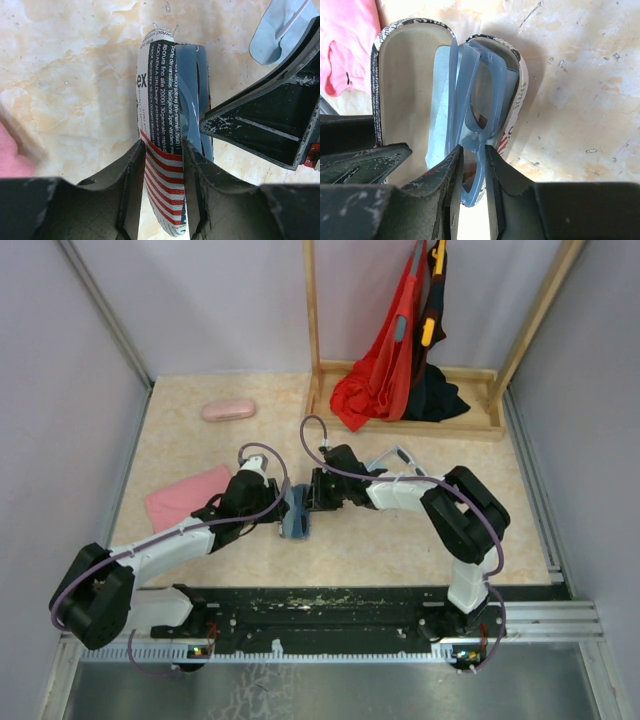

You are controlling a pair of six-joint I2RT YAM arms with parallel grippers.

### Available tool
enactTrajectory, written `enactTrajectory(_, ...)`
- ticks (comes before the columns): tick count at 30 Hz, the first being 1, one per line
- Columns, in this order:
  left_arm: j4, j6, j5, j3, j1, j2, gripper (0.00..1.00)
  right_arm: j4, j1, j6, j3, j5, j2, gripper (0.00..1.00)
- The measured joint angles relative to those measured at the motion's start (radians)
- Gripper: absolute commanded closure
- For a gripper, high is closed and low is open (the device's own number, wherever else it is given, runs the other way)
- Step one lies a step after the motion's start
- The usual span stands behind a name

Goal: Organize the sunglasses
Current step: Place the sunglasses in the sunglasses case.

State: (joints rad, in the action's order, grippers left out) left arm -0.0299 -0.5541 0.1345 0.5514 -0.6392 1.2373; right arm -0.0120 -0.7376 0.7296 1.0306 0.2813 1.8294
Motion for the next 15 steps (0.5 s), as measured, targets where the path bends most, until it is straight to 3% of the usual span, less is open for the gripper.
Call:
enactTrajectory(6,0.001,0.0,-0.005,0.0,0.0,-0.005,0.59,0.013,0.0,-0.015,0.0,-0.016,-0.002,0.85)
enactTrajectory(11,0.001,0.0,-0.008,0.0,0.0,-0.01,0.59,0.036,0.0,-0.03,0.0,-0.045,-0.025,0.77)
enactTrajectory(15,0.006,0.0,-0.009,0.0,0.0,-0.01,0.59,0.059,0.0,-0.048,0.0,-0.08,-0.066,0.77)
